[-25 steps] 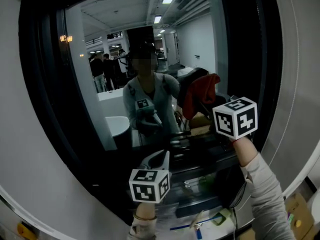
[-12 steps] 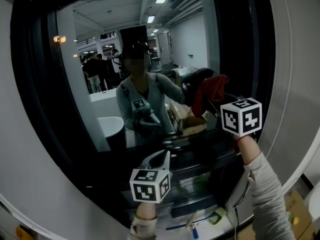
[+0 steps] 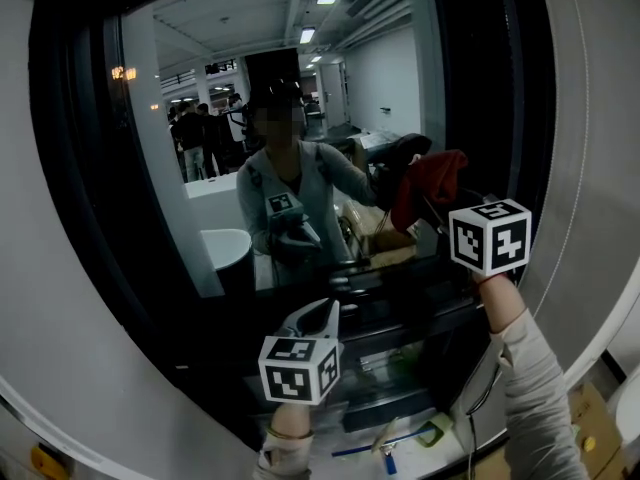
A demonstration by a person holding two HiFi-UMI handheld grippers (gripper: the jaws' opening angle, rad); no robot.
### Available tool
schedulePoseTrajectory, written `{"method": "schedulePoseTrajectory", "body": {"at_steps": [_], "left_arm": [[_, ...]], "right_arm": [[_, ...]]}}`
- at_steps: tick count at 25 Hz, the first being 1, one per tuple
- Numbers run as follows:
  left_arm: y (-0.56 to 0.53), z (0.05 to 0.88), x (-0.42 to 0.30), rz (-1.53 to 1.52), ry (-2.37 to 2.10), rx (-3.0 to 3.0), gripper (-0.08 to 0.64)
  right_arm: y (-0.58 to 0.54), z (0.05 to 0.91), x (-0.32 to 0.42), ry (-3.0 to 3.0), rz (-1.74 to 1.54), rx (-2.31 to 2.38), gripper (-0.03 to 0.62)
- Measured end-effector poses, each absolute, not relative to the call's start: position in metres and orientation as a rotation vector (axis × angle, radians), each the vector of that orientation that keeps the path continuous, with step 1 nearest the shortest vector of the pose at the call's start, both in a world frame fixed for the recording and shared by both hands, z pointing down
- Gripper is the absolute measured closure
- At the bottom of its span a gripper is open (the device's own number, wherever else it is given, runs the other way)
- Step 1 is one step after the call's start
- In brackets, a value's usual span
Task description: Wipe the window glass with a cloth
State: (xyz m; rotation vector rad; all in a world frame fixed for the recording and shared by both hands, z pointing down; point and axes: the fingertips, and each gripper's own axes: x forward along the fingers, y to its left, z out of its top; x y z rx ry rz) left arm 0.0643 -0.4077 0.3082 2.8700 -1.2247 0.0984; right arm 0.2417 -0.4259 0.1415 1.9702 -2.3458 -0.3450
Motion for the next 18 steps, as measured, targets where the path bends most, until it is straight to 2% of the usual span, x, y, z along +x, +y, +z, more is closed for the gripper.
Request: {"method": "schedulePoseTrajectory", "body": {"at_steps": [7, 18], "left_arm": [[-0.400, 0.312, 0.045, 0.107, -1.271, 2.846, 0.555], [-0.399, 0.329, -0.017, 0.124, -1.404, 2.746, 0.555]], "right_arm": [[-0.404, 0.143, 0.200, -2.430, -0.402, 1.890, 0.549], [-0.400, 0.165, 0.075, -2.641, -0.421, 1.578, 0.549]]}}
